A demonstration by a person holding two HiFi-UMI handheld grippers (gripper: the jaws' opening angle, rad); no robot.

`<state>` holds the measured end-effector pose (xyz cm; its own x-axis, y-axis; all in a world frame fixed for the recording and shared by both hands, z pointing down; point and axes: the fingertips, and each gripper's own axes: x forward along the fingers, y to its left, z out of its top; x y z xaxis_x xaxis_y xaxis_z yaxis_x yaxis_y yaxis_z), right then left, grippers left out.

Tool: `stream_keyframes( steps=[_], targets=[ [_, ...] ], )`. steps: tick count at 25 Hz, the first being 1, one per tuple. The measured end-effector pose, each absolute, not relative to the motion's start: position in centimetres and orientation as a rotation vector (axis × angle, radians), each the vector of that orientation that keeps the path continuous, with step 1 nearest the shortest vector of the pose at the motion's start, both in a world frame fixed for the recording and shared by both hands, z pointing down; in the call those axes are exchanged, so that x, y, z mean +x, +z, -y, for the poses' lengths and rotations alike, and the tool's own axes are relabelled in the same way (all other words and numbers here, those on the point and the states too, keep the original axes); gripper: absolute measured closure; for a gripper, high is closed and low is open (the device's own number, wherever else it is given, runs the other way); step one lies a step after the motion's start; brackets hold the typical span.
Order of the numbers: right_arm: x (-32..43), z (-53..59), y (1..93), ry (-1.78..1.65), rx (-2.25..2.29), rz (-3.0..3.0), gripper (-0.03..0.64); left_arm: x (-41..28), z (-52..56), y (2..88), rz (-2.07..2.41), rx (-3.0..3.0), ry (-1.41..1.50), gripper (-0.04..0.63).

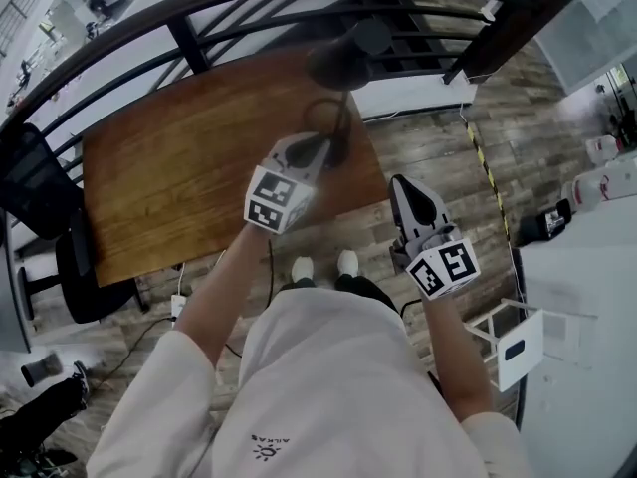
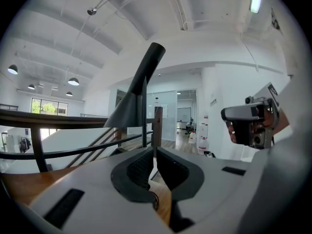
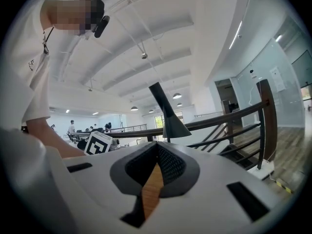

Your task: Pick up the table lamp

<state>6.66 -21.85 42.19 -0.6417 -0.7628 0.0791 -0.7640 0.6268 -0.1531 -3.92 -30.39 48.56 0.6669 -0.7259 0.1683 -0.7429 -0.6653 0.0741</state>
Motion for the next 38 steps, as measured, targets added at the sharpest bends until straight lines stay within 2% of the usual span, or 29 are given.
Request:
stream_keyframes(
  steps=[10, 15, 20, 32, 38],
  targets=[
    [5.7, 20.8, 42.5, 0.286, 1.335, 2.779, 0.6, -3.2, 33.1, 49.4, 1.076, 2.794, 0.162, 0.583],
    [5.9, 22.2, 42.5, 0.268, 1.379, 2.759, 0.6, -2.5, 33.6, 49.7, 1.05, 2.791, 0.171, 0.54],
    [5.2, 23.5, 43.1, 0.299, 1.393, 2.764, 0.6, -1.9, 34.3, 49.9, 1.052, 2.785, 0.184, 0.535],
    [4.8, 25.4, 43.7, 0.361, 1.391, 2.781, 0.6, -0.8, 36.2, 50.7, 1.1, 2.725, 0.226, 0.474],
    [5.2, 26.2, 43.4, 0.363, 1.375, 2.786, 0.6, -0.2, 36.7, 50.4, 1.108, 2.737, 0.253, 0.469]
  ],
)
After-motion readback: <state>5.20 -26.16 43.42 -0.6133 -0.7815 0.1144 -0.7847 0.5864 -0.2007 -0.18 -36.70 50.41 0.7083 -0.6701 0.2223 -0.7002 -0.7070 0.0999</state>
